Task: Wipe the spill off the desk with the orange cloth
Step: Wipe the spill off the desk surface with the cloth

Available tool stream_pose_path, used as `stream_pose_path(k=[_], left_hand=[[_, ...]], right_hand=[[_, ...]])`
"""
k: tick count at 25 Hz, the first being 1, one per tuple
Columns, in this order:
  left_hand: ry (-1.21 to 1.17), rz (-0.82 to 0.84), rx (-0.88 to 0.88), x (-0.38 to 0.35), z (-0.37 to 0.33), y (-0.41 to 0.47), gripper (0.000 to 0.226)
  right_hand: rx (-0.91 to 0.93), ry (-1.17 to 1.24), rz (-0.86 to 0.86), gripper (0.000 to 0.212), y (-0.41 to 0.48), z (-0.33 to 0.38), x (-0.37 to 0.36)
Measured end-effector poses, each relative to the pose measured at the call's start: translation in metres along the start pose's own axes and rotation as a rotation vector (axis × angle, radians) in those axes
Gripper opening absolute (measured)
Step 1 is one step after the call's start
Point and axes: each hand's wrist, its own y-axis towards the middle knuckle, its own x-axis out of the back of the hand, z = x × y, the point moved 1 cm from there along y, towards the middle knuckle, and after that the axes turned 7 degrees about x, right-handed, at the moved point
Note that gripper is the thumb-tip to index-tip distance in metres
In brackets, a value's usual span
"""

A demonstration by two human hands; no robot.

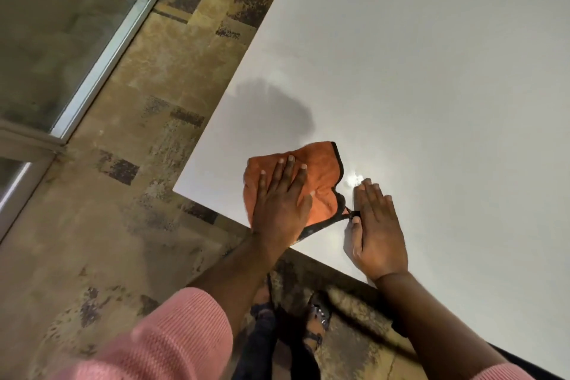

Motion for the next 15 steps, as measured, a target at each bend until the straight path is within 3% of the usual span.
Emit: stream_pose_path(k=[7,15], left_hand=[[-0.178,-0.100,-0.048,-0.019,-0.025,-0.073,0.051],[-0.110,-0.046,-0.078,-0.021,-0.024,-0.090,0.054]], right_hand=[[0.031,0.027,0.015,0.065,-0.006,-0.002,0.004],[0.075,0.008,0.068,0.065,-0.013,-0.007,0.012]])
